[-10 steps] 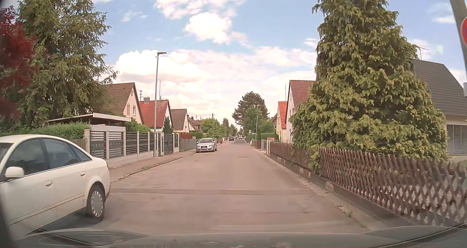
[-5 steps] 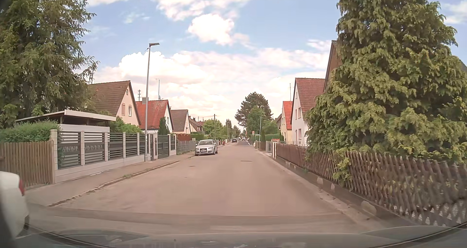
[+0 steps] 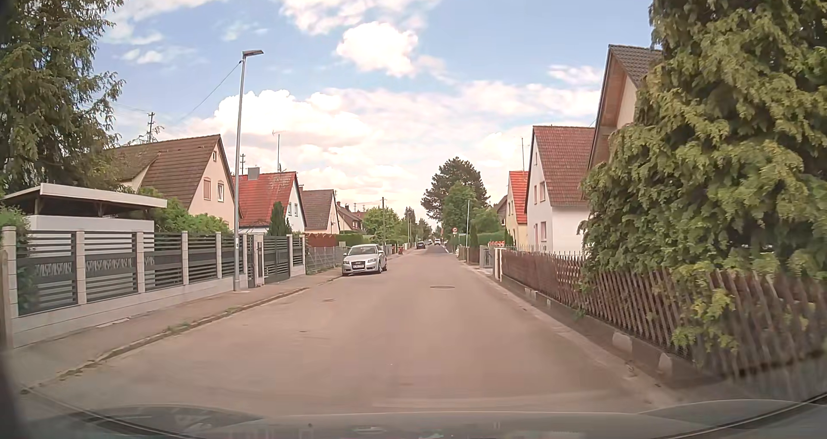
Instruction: Follow the waypoints while adhering to traffic rules and regulations
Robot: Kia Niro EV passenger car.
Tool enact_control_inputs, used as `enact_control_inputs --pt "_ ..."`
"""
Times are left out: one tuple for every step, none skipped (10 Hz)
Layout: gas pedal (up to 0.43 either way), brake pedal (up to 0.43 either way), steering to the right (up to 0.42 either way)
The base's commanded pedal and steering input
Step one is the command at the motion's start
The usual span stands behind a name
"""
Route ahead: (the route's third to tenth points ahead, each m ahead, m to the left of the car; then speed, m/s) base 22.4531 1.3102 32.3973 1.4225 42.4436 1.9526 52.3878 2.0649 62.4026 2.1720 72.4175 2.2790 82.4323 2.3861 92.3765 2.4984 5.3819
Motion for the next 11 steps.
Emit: enact_control_inputs --pt "0.067 0.018 -0.02" --pt "0.067 0.024 -0.015" --pt "0.067 0.018 -0.014" --pt "0.067 0.018 -0.014" --pt "0.067 0.018 -0.014" --pt "0.067 0.018 -0.014" --pt "0.067 0.018 -0.014" --pt "0.067 0.018 -0.011" --pt "0.067 0.018 -0.011" --pt "0.067 0.018 -0.011" --pt "0.067 0.018 -0.009"
